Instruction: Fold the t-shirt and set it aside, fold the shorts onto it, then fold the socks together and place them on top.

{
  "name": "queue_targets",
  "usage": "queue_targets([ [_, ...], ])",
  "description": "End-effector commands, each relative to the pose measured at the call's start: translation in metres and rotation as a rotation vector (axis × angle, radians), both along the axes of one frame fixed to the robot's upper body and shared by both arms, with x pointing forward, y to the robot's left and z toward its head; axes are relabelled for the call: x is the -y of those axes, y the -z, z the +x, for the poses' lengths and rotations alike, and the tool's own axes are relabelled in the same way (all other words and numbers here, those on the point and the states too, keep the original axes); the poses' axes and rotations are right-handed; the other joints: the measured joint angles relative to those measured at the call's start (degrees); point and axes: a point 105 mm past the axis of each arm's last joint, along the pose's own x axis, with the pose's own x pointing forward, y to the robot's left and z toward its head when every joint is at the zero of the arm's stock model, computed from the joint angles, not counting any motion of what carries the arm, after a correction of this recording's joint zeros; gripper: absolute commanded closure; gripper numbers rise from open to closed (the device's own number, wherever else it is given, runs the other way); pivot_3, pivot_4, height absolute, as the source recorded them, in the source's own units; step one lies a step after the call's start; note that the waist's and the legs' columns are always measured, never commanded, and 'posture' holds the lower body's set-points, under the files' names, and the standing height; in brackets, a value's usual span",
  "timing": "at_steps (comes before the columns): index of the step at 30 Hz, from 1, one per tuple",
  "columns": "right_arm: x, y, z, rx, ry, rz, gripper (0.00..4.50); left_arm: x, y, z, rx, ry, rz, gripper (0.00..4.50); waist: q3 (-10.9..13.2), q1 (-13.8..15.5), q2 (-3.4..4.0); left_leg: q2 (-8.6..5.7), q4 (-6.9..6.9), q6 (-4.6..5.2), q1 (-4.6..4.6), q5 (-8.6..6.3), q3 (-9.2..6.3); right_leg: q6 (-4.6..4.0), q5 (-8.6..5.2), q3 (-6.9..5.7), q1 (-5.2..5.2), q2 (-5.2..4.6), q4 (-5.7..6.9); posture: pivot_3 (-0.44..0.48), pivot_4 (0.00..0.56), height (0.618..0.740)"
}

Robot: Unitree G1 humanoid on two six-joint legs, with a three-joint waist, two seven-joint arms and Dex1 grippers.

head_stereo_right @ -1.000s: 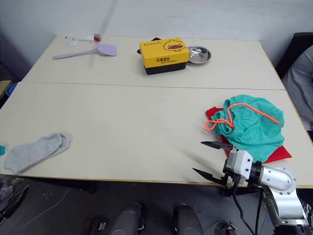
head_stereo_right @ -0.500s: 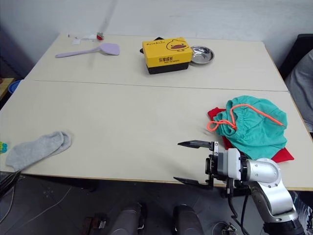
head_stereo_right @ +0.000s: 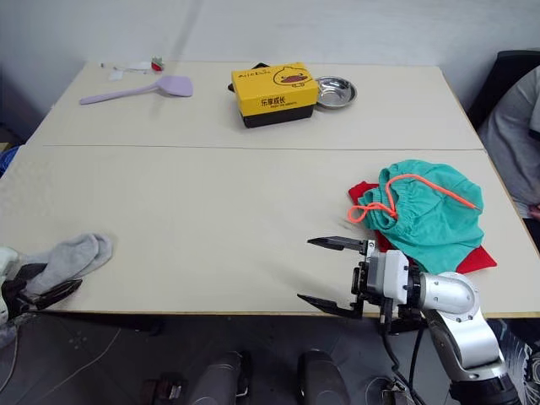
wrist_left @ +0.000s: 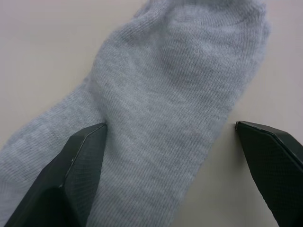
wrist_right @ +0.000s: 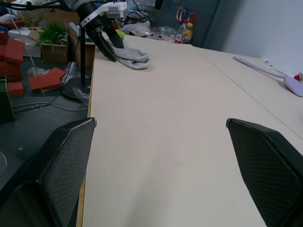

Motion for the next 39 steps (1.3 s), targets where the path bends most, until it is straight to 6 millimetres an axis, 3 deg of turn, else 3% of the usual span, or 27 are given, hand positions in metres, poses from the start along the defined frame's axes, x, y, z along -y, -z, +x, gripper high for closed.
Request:
queue_targets([
  [1,0.004,-0.009,-0.003,0.034,0.020,0.000,0.00,-0.002,0.016,0.000,-0.069,-0.002,0.000,0.86,0.00,0.03,0.08,0.01,-0.01,0.01,0.06,0.02,0.07,0.00,0.00,0.00,-0.01,-0.03,0.05,0.000,0.150,0.740],
  [9,0.015,-0.010,-0.005,0.030,0.070,-0.023,0.00,0.016,0.003,0.024,0.016,0.112,-0.026,3.44,0.02,0.43,0.12,0.03,-0.10,-0.03,0.48,0.12,0.49,-0.01,0.00,0.00,0.02,-0.33,0.36,0.000,0.150,0.740],
  [13,0.025,-0.009,-0.004,0.036,0.116,-0.041,0.00,0.063,-0.022,0.048,0.121,0.314,-0.080,4.48,0.03,1.23,0.09,0.02,-0.14,-0.03,0.44,0.09,0.51,-0.01,0.00,0.00,0.00,-0.36,0.28,0.000,0.150,0.740],
  [18,0.032,-0.005,-0.004,0.037,0.159,-0.054,0.00,0.131,-0.040,0.066,0.166,0.542,-0.107,4.48,0.01,1.45,-0.02,0.02,-0.09,-0.01,0.15,0.09,0.50,0.03,0.02,-0.03,-0.15,-0.34,0.16,0.000,0.150,0.740],
  [22,0.037,-0.003,-0.006,0.040,0.192,-0.069,0.00,0.192,-0.038,0.075,0.155,0.640,-0.152,4.48,0.01,1.38,-0.02,-0.01,-0.02,0.04,0.01,0.06,0.53,0.11,0.06,-0.05,-0.23,-0.30,0.16,0.000,0.150,0.740],
  [24,0.041,-0.003,-0.007,0.046,0.219,-0.078,0.00,0.213,-0.032,0.076,0.155,0.653,-0.146,4.48,0.01,1.40,-0.02,-0.01,0.06,0.08,-0.05,0.04,0.55,0.21,0.11,-0.04,-0.23,-0.25,0.16,0.000,0.150,0.740],
  [35,0.053,0.006,-0.006,0.019,0.298,-0.107,0.00,0.297,-0.013,0.084,0.176,0.684,-0.250,4.48,0.08,1.86,-0.15,0.01,0.25,0.02,0.06,0.25,0.54,0.37,0.18,0.07,-0.13,-0.09,0.38,0.000,0.150,0.740],
  [39,0.050,0.007,-0.005,-0.015,0.308,-0.085,0.00,0.311,-0.019,0.081,0.200,0.708,-0.335,3.45,0.09,1.77,-0.16,0.00,0.23,-0.02,0.06,0.26,0.54,0.38,0.18,0.07,-0.14,-0.08,0.36,0.000,0.150,0.740],
])
